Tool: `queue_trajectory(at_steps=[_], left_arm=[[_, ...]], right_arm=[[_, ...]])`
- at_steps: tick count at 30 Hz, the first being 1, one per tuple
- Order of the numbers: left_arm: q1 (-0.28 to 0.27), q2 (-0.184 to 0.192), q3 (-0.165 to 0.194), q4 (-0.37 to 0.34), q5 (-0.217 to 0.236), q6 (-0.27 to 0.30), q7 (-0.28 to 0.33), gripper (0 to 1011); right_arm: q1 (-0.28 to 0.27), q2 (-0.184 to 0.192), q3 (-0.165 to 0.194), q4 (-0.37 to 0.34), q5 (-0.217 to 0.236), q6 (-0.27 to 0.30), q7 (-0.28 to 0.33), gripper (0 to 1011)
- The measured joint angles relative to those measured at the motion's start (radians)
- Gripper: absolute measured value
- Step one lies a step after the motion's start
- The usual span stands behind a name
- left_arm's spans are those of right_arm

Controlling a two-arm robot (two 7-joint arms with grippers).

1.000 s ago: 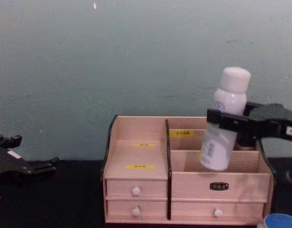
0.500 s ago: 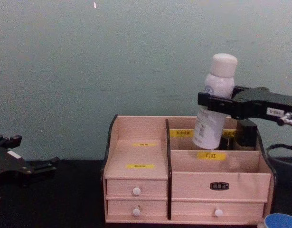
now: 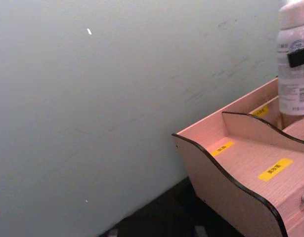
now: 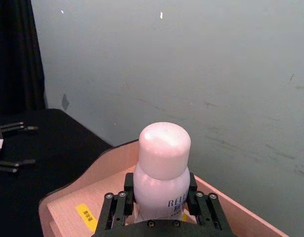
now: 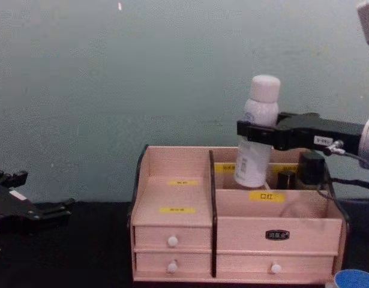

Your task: Pick up the facial cleanser and watermelon frost from the table and place them into the tiered storage box.

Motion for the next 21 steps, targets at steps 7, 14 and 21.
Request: queue_trajectory(at_steps=[7, 14, 21], left_arm=[[0.000, 0.000, 0.000, 0.000, 0.000, 0.000, 0.000, 1001], [0.000, 0.000, 0.000, 0.000, 0.000, 0.000, 0.000, 1001], [0.000, 0.000, 0.000, 0.000, 0.000, 0.000, 0.000, 1001]], right_arm=[[0.039, -0.028, -0.003, 0.065, -0.014, -0.011, 0.006, 595], [0.069, -0.050, -0.002, 0.117, -0.026, -0.014, 0.010, 595], [0.088, -0.066, -0.001, 0.159, -0.036, -0.015, 0.013, 595]])
